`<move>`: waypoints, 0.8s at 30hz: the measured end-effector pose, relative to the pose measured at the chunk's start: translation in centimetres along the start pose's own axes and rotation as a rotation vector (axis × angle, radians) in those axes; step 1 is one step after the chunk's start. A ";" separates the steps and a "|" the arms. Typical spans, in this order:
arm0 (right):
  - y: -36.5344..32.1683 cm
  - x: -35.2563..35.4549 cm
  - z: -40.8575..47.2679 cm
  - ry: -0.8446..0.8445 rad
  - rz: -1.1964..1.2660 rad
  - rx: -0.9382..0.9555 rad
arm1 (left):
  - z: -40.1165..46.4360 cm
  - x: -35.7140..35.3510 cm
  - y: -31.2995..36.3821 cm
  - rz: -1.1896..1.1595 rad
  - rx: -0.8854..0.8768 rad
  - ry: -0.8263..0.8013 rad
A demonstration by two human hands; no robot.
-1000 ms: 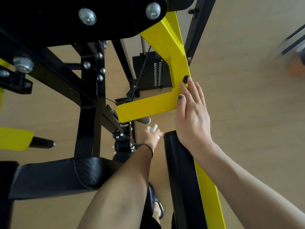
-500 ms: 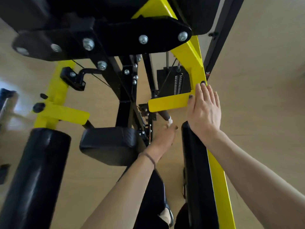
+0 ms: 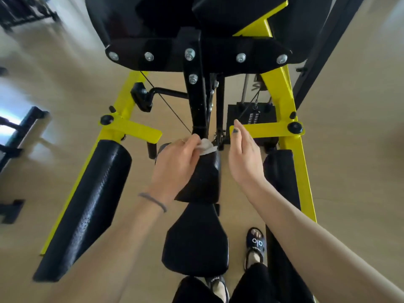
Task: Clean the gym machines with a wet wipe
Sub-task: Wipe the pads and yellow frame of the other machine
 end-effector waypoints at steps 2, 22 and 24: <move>0.0 -1.5 -0.8 -0.086 0.005 -0.020 | -1.4 -0.5 -1.0 -0.050 -0.044 0.017; 0.5 -4.2 -3.1 -0.283 0.041 -0.058 | -6.6 -0.3 -1.8 -0.100 0.610 0.453; 0.3 -4.6 -3.3 -0.296 0.025 -0.057 | -6.3 -0.6 -0.1 0.009 0.705 0.369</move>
Point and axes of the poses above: each hand's wrist, its own z-axis towards the middle knuckle, its own x-axis out of the back of the hand, y = z × x, the point moved 4 cm from there along z, towards the middle knuckle, and after that the axes turned 7 degrees about -y, right-handed, at the moved point
